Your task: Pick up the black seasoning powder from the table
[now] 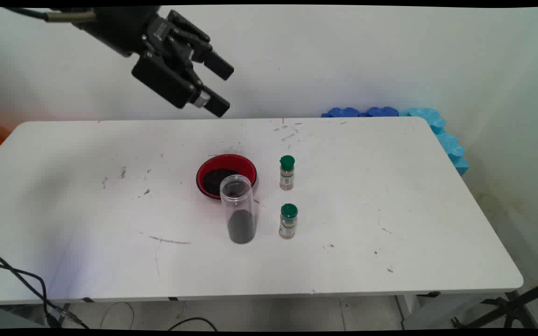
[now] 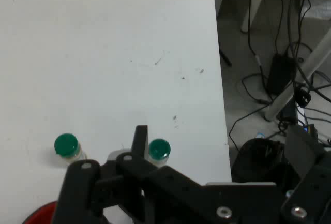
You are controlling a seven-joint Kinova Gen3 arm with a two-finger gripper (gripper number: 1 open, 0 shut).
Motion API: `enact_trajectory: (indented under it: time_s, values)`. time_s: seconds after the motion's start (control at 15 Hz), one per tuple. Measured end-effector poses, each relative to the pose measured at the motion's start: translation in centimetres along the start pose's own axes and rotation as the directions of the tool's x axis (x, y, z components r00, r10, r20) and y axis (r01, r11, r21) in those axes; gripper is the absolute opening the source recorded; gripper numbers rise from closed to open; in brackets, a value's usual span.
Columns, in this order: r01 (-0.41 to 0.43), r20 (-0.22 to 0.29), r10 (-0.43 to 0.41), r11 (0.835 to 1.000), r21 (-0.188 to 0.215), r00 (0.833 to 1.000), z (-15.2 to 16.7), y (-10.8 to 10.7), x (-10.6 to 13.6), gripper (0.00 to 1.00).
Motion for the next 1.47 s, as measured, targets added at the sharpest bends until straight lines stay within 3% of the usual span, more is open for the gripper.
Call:
enact_trajectory:
  time_s: [0.33,0.6,1.13,1.47]
  values:
    - [0.002,0.040,-0.003,1.000,0.011,0.999,0.4,-0.6,-2.3,1.00]
    - [0.036,0.030,-0.037,0.999,0.027,0.999,0.3,-0.8,-5.0,1.00]
    - [0.097,0.051,-0.102,0.992,0.077,0.994,0.0,-0.6,-13.4,1.00]
    - [0.110,0.059,-0.116,0.990,0.088,0.992,1.6,-0.6,-17.4,1.00]
